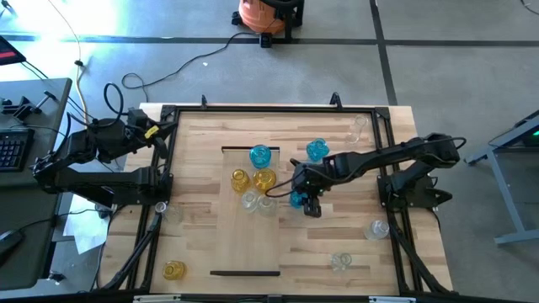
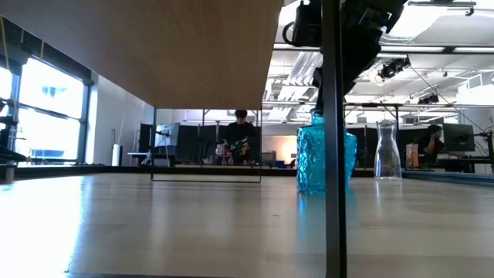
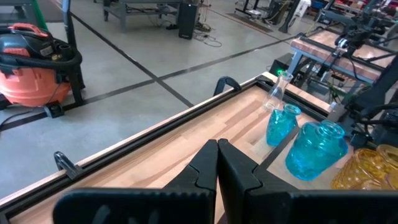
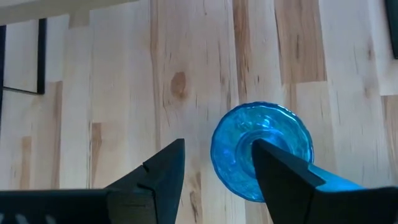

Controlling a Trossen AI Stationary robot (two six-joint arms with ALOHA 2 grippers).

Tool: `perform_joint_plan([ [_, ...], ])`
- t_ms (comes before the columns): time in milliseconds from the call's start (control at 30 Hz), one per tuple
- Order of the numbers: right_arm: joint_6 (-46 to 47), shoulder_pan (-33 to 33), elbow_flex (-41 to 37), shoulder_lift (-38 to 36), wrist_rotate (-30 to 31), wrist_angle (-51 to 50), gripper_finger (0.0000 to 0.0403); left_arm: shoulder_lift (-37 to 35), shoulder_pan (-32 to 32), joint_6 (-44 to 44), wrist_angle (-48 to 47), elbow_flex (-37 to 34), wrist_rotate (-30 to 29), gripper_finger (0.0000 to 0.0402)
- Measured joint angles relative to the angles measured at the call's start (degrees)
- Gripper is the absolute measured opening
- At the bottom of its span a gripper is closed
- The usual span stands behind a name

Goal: Sort vases onto shelf
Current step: Put the bottom blue vase on the shelf to align with the other blue vase

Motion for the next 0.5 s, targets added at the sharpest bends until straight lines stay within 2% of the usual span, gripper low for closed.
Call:
perform_joint_plan([
  [167,0.2,0.0,0.1,0.0,0.4,-2.4,0.0164,0.0,0.0,0.0,0.0,0.0,0.1,0.0],
  [500,1.1,0.0,0.0,0.1,0.6,-3.6,0.0054,0.0,0.0,0.0,0.0,0.0,0.1,0.0],
])
